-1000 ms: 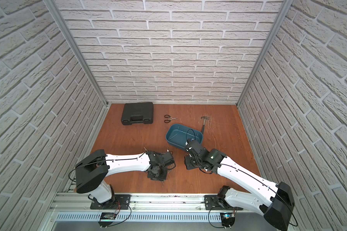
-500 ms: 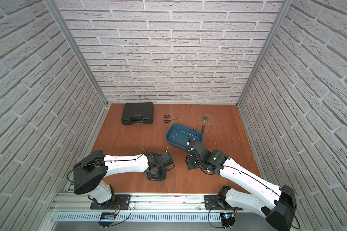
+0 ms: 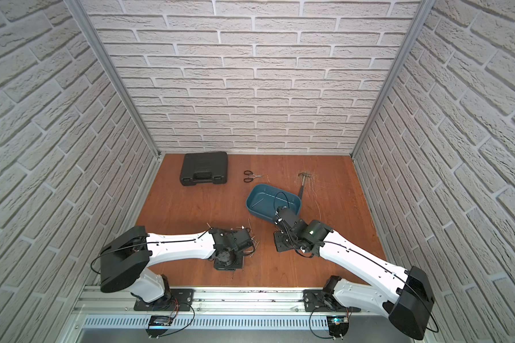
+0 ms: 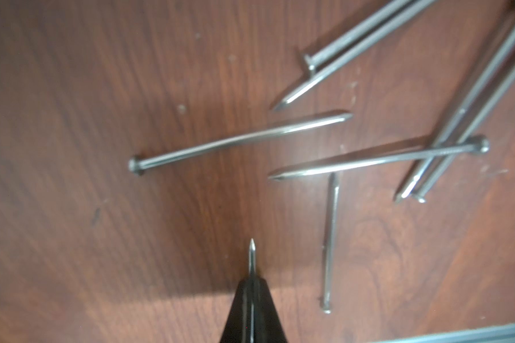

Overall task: Put the nails on the desktop into the storage box
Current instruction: Pick up the nail from the center of the board.

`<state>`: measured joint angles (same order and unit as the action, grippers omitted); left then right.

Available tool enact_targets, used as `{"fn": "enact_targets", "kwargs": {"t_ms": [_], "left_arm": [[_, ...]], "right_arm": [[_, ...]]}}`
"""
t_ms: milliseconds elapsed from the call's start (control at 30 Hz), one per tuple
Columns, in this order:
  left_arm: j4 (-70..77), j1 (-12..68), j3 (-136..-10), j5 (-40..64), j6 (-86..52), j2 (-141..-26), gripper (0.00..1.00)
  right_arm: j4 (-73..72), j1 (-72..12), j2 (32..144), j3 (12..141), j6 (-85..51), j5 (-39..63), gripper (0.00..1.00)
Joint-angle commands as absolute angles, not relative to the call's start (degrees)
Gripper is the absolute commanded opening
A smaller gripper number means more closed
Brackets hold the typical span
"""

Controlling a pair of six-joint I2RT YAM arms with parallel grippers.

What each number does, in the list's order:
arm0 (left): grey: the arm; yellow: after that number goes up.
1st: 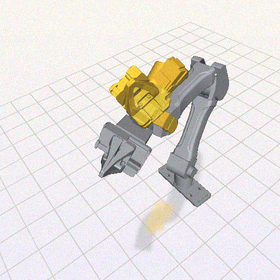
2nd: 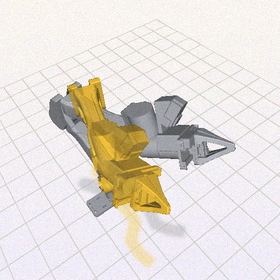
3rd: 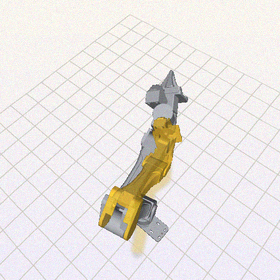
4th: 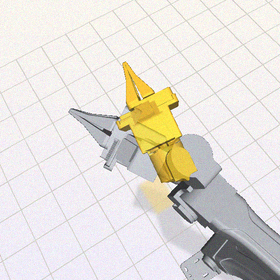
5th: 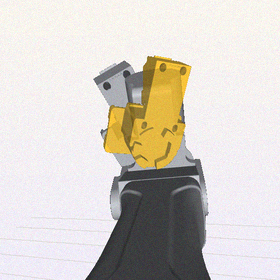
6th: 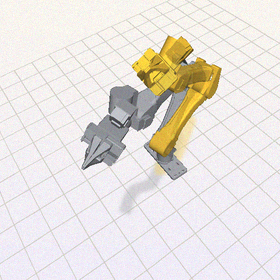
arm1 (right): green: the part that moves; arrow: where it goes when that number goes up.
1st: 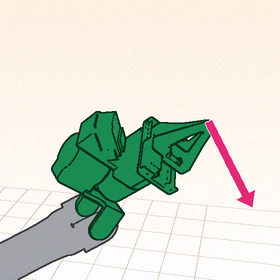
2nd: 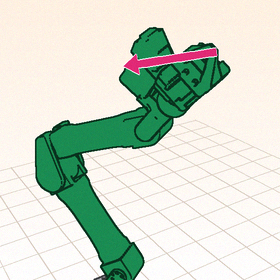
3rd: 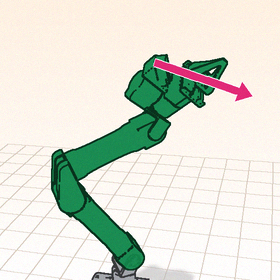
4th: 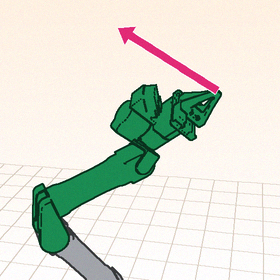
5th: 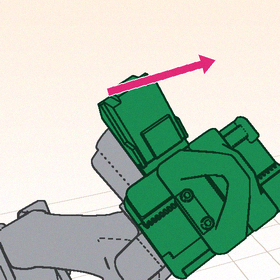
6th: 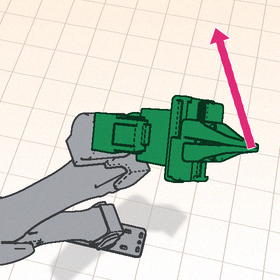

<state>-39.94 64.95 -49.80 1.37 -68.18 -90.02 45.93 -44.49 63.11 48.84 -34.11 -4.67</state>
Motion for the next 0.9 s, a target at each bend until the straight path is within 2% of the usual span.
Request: {"fn": "enact_targets", "kwargs": {"t_ms": [0,233,500,867], "left_arm": [[-44.9,65.1,-51.5,-1.1,-68.4,-87.8,0.00],[-48.7,62.1,-54.8,-2.4,-65.9,-85.3,0.00],[-52.6,52.7,-65.2,-2.2,-56.2,-86.6,0.00],[-55.8,42.7,-98.1,2.3,-41.0,-108.2,0.00]], "right_arm": [[43.7,-45.1,63.7,49.9,-33.5,-4.6,0.42],[43.4,-44.9,63.7,50.0,-33.7,-6.3,0.42],[44.3,-43.1,63.5,51.9,-32.2,-8.2,0.43],[47.9,-36.6,58.5,53.1,-30.9,-8.5,0.44]]}}
